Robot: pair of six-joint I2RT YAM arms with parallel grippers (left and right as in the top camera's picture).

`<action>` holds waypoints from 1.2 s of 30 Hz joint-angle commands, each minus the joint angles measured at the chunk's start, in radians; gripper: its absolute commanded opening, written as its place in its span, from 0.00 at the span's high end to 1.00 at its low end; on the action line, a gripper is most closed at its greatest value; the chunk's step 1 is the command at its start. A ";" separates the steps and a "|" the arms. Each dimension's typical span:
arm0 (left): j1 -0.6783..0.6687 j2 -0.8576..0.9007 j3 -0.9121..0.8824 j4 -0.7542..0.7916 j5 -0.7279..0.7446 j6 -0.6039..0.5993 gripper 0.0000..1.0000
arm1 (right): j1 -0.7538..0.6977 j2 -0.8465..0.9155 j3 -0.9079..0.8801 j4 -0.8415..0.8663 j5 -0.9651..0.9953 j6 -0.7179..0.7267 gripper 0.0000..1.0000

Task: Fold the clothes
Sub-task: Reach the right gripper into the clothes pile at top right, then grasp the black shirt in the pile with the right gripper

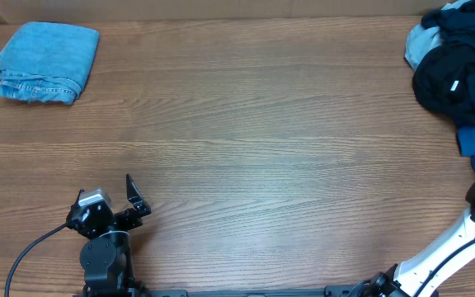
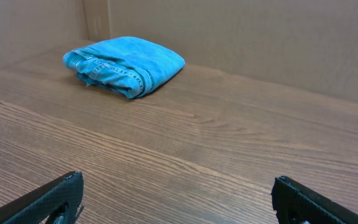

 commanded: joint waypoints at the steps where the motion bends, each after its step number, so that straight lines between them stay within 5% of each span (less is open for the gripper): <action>1: -0.001 -0.009 -0.003 0.003 -0.020 0.018 0.00 | -0.003 0.002 0.017 0.041 -0.016 0.010 0.46; 5: -0.001 -0.009 -0.003 0.003 -0.020 0.018 0.00 | -0.002 0.002 0.017 0.051 -0.016 0.010 0.59; 9: -0.001 -0.009 -0.003 0.003 -0.020 0.018 0.00 | -0.002 0.002 0.018 0.058 -0.045 0.010 0.95; 36: -0.001 -0.009 -0.003 0.003 -0.020 0.018 0.00 | -0.032 -0.358 0.036 0.054 -0.181 -0.063 0.96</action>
